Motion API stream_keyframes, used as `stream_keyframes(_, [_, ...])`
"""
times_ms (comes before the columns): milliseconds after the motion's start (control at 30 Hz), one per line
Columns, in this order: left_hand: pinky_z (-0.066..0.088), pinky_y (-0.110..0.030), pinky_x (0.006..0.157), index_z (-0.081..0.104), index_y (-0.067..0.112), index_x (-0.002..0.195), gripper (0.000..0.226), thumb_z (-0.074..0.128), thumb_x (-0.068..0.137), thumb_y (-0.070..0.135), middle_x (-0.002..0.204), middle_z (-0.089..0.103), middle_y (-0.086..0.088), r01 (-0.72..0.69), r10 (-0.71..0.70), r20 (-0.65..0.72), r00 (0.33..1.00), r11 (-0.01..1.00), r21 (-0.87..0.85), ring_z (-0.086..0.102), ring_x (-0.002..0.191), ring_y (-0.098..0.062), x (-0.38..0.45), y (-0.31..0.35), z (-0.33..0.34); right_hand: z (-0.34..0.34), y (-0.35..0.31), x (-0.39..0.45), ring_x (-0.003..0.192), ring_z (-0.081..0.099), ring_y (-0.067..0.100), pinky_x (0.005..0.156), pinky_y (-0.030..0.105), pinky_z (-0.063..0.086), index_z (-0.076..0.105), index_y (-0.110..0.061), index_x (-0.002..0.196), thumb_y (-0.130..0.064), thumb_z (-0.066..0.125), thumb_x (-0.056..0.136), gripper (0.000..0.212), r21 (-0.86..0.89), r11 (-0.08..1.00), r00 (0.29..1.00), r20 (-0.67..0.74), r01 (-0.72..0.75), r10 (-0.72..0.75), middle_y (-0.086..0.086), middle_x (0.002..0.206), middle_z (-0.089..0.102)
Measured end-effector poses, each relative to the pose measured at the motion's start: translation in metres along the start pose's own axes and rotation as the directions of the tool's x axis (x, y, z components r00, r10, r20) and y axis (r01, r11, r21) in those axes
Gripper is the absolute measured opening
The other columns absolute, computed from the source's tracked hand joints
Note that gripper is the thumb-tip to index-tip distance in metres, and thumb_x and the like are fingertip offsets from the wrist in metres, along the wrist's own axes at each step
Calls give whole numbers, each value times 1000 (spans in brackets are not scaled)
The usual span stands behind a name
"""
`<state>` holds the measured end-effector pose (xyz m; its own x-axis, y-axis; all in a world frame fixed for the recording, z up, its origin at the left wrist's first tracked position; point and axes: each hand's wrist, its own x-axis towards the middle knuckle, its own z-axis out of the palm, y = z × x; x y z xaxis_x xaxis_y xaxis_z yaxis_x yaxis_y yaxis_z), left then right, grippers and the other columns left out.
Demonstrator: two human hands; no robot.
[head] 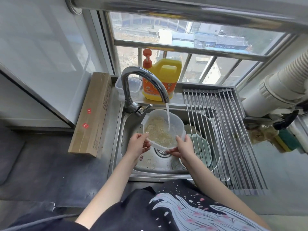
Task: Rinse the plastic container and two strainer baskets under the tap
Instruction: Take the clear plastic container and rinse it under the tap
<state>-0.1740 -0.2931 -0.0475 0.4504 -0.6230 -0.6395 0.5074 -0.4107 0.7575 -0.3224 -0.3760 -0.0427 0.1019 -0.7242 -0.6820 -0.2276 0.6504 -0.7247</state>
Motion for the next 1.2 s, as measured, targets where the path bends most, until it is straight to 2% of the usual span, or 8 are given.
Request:
stream_keyframes(167, [52, -26, 61, 49, 13, 82, 15, 61, 91, 16, 74, 57, -6, -62, 63, -12, 998, 995, 78, 55, 62, -14, 6, -5, -3, 7, 17, -4, 67, 65, 31, 55, 38, 60, 39, -16, 126, -14, 42, 102, 25, 216, 976, 999, 38, -21, 13, 10, 106, 53])
stream_keyframes(367, [51, -26, 61, 48, 13, 81, 17, 61, 90, 13, 76, 57, -8, -46, 46, 6, 999, 995, 91, 56, 61, -13, 9, -14, -2, 0, 22, 5, 109, 59, 36, 64, 43, 60, 33, -19, 142, -23, 49, 99, 46, 101, 991, 995, -59, 84, -78, 11, 141, 43])
stream_keyframes(533, [51, -23, 58, 47, 12, 84, 16, 62, 90, 14, 74, 58, -5, 42, -43, 5, 999, 991, 125, 56, 60, -12, 11, -20, -1, -15, 10, 2, 80, 65, 24, 71, 45, 57, 52, -27, 97, -26, 49, 98, 3, -309, 880, 899, -133, 362, -417, 0, 93, 65])
stream_keyframes(633, [48, -20, 52, 48, 11, 87, 14, 60, 91, 16, 75, 57, -5, 124, -134, 57, 989, 981, 151, 55, 59, -12, 10, -24, 1, -13, 0, 5, 60, 54, 25, 57, 38, 47, 49, -15, 82, -21, 49, 96, 15, -507, 768, 842, -140, 391, -521, 3, 70, 56])
stream_keyframes(733, [48, -21, 56, 53, 12, 82, 16, 57, 93, 23, 73, 59, -2, 154, -170, 99, 980, 976, 153, 59, 62, -14, 8, -23, 1, -14, -9, 14, 57, 60, 25, 54, 42, 56, 52, -10, 86, -18, 46, 94, 13, -482, 843, 917, -173, 240, -360, 7, 74, 56])
stream_keyframes(900, [48, -25, 62, 50, 11, 83, 14, 55, 94, 18, 76, 60, -5, -5, -5, 47, 999, 976, 219, 61, 65, -15, 10, -11, -3, -14, -1, 9, 42, 56, 15, 49, 31, 58, 44, -5, 115, -16, 42, 101, 18, -122, 991, 999, -11, -55, 54, 14, 68, 53])
stream_keyframes(1033, [44, -36, 67, 50, 15, 77, 15, 59, 89, 16, 72, 64, -6, -89, 81, 40, 996, 944, 318, 60, 69, -20, 11, -12, -7, -10, 18, 7, 49, 59, 22, 54, 38, 60, 38, -10, 118, -18, 41, 103, 17, 84, 995, 995, 89, -61, 54, 18, 100, 54])
stream_keyframes(1200, [44, -31, 62, 49, 12, 77, 18, 59, 90, 8, 78, 63, -9, -71, 56, 50, 997, 929, 363, 60, 62, -15, 11, -23, -8, -17, 15, 11, 82, 66, 27, 64, 41, 61, 38, -14, 131, -24, 45, 101, 32, -109, 979, 985, 0, 172, -173, 11, 120, 57])
